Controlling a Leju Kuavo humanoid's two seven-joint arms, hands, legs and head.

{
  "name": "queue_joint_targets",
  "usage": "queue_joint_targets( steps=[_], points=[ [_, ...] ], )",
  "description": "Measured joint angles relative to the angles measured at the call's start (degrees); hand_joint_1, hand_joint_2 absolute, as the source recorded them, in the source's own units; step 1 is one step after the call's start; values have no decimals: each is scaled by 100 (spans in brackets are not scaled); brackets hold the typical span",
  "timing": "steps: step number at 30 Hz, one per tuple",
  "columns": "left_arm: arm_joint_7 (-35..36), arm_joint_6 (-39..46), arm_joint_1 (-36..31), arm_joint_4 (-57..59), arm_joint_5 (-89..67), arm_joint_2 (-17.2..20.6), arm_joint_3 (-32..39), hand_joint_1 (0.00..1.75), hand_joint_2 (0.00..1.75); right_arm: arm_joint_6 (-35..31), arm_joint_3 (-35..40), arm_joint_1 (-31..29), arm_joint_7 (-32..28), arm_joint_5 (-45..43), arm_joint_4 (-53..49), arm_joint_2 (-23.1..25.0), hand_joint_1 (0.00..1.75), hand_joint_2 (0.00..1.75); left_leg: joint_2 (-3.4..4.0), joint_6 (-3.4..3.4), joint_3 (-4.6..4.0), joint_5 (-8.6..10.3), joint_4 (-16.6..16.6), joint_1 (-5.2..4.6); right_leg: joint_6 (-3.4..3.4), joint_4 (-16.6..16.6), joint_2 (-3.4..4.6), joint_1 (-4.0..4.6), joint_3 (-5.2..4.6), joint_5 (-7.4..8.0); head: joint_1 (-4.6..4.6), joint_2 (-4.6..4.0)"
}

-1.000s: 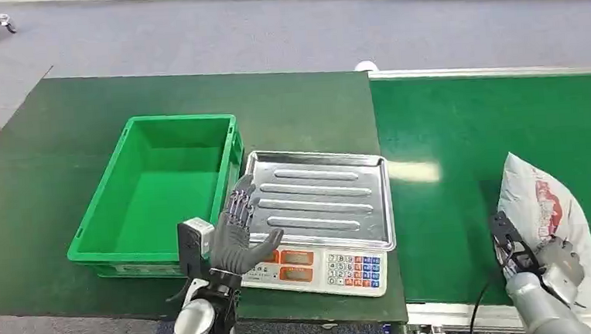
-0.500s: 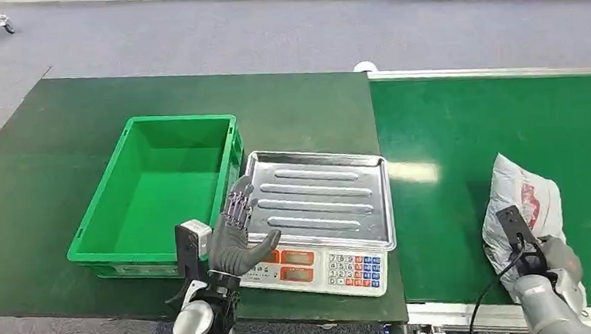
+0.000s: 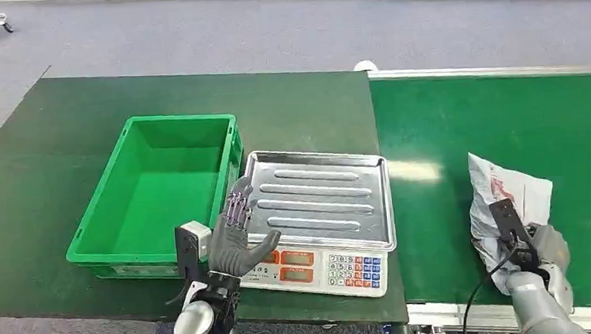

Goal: Moved the parcel from conveyor to table for the left to box.

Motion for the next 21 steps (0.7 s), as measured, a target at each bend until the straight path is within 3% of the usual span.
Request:
queue_joint_targets(
  steps=[4,12,21],
  points=[
    [-15,24,2,-2,-22,0,4,0,175,-151,248,23,-57,-326,-493,142,175,175,-5,1,-7,1,0,0,0,1,-2,0,-2,0,4,0],
    [-55,68,8,0,-166,-22,96,0,175,124,1494,442,498,-571,-2447,440,175,175,-3,0,-14,0,0,0,0,2,2,0,-17,-4,2,0],
    [-63,57,16,0,-210,-22,118,0,175,17,1976,673,625,-536,-3076,490,175,175,-5,0,-20,0,0,0,0,2,-1,-1,-19,-5,2,0]
  ],
)
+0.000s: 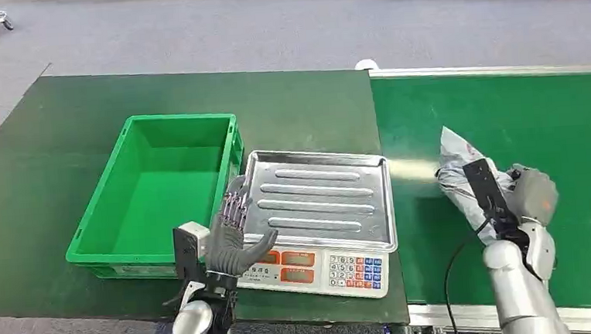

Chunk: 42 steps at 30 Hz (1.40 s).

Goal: Moved the parcel from conveyor to table for the left to box.

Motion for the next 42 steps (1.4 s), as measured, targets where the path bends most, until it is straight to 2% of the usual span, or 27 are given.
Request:
queue_joint_targets(
  steps=[6,19,24,32,42],
  points=[
    [-7,0,18,-7,0,0,26,0,175,35,201,89,-179,-155,-133,48,175,175,0,0,-1,0,-1,0,0,0,0,1,-1,0,0,0],
    [-26,11,23,-4,-2,-4,31,0,175,407,1351,236,-232,-33,-885,479,175,175,-3,-5,-9,3,-4,3,-5,4,-3,2,-7,-3,2,0],
    [-98,64,21,-7,0,-2,61,0,175,652,2239,199,-203,83,-909,875,175,175,17,-7,-2,2,-5,4,-6,4,14,5,-13,-3,0,0],
    [-107,118,0,-4,20,-26,181,0,175,857,3797,107,-94,-346,-916,1296,175,175,45,-31,6,-2,-7,17,-23,6,49,23,-21,-1,-2,0],
    [-103,120,1,-33,20,-31,284,0,175,990,4699,120,-109,-551,-911,1462,175,175,31,-34,0,1,-5,19,-23,5,40,17,-18,-1,0,0]
  ],
)
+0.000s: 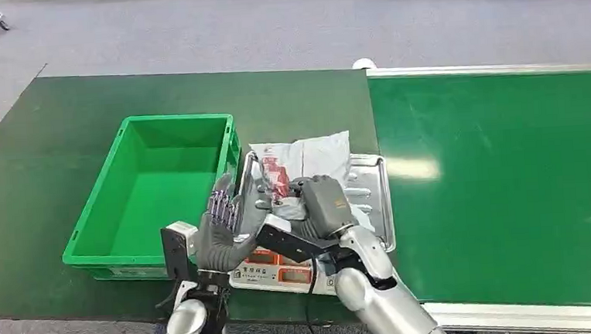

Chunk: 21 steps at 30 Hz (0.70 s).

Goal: Moved the parcel from conveyor to table for the left to box.

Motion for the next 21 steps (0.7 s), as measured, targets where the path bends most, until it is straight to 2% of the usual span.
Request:
queue_joint_targets(
  steps=[1,2,3,9,13,17,21],
  points=[
    [2,0,0,-2,2,0,4,0,175,7,35,0,0,-4,0,0,175,175,0,0,0,0,0,0,0,0,0,0,0,0,0,0],
    [2,-2,0,0,2,2,13,0,175,24,73,0,-2,-31,0,0,28,175,1,0,0,0,0,0,0,0,0,0,0,0,0,0],
    [2,0,0,-2,2,2,20,0,175,48,114,-1,-4,-52,-2,0,0,175,1,0,0,0,0,0,0,0,0,0,0,0,0,0],
    [-28,142,-7,0,-131,2,28,0,175,116,195,-19,-37,-565,-4,20,0,175,1,0,3,0,0,1,0,0,0,2,-1,0,0,0],
    [-39,252,-22,-9,-337,33,46,0,175,221,-59,55,-527,-1687,-4,2,0,175,1,-1,4,0,0,1,0,0,0,3,-2,0,-2,0],
    [-15,252,-87,2,-505,85,76,0,175,936,-632,441,-1454,-3601,-145,-114,0,175,-5,0,3,0,1,0,0,-1,-5,1,0,0,-2,0],
    [-74,337,-160,20,-866,133,76,0,175,1312,-1084,888,-1849,-4357,-398,-212,0,175,-4,2,2,-6,1,-1,1,-2,-3,0,-1,-1,0,0]
  ],
)
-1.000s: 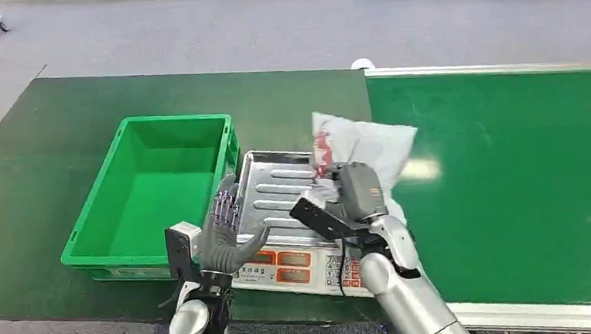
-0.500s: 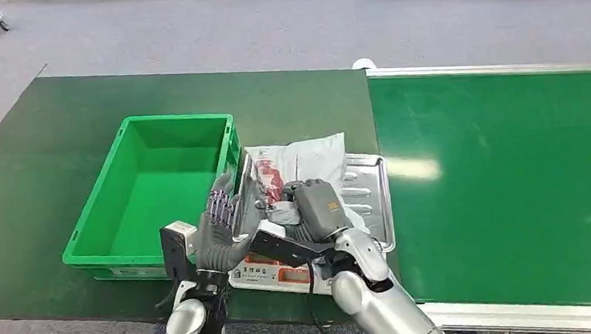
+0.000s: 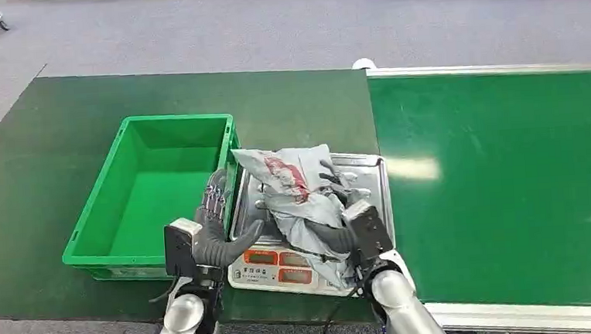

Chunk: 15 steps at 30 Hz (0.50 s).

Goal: Moved the parcel from conveyor to table for the left to box.

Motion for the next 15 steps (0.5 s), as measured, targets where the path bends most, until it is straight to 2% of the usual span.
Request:
queue_joint_targets(
  steps=[7,15],
  points=[
    [127,72,-306,101,-1414,162,-131,0,175,380,-474,564,-244,-852,-485,-41,0,175,1,-1,1,0,0,1,0,0,1,1,-2,0,0,0],
    [107,208,-684,251,-2614,282,-387,0,175,839,-865,616,-70,-1084,-537,-74,0,175,1,-1,3,1,1,0,0,0,1,0,4,1,0,0]
  ],
)
